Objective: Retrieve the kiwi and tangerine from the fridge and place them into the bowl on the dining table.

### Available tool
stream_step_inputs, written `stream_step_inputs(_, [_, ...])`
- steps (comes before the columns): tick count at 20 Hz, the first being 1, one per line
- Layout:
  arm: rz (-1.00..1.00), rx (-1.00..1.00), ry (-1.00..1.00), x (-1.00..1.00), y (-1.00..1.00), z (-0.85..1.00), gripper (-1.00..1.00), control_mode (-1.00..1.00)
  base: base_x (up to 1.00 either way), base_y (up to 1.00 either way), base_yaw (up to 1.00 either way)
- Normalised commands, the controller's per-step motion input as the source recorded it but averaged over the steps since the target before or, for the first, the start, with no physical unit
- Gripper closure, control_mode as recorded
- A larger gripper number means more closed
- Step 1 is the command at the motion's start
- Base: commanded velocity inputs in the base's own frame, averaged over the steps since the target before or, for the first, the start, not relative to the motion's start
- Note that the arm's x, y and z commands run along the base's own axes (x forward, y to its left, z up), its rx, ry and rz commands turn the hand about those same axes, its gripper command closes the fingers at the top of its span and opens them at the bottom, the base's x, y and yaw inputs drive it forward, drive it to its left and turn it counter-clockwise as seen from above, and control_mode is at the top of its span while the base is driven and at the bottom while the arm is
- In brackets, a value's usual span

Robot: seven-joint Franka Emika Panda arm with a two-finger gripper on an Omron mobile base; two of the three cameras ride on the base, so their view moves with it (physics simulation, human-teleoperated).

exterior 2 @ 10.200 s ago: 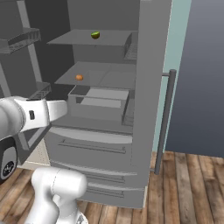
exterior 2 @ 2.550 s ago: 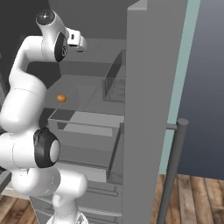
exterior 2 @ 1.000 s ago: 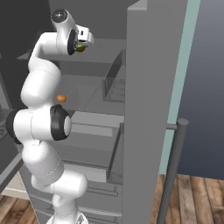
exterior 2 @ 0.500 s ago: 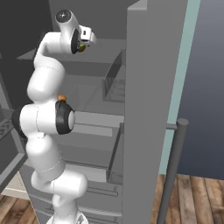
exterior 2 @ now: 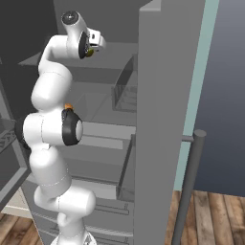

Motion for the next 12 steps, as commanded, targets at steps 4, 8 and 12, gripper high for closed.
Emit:
stream_step_inputs(4, [-0.03,0.0,0.05,0.0,0.0,-0.22,-1.0,-1.0,0.0,0.0,0.0])
stream_step_inputs(8, [-0.03,0.0,0.05,0.02,0.0,-0.23,-1.0,-1.0,0.0,0.0,0.0])
stream_step_inputs(12, [-0.01,0.0,0.03,0.08,0.0,-0.21,-1.0,-1.0,0.0,0.0,0.0])
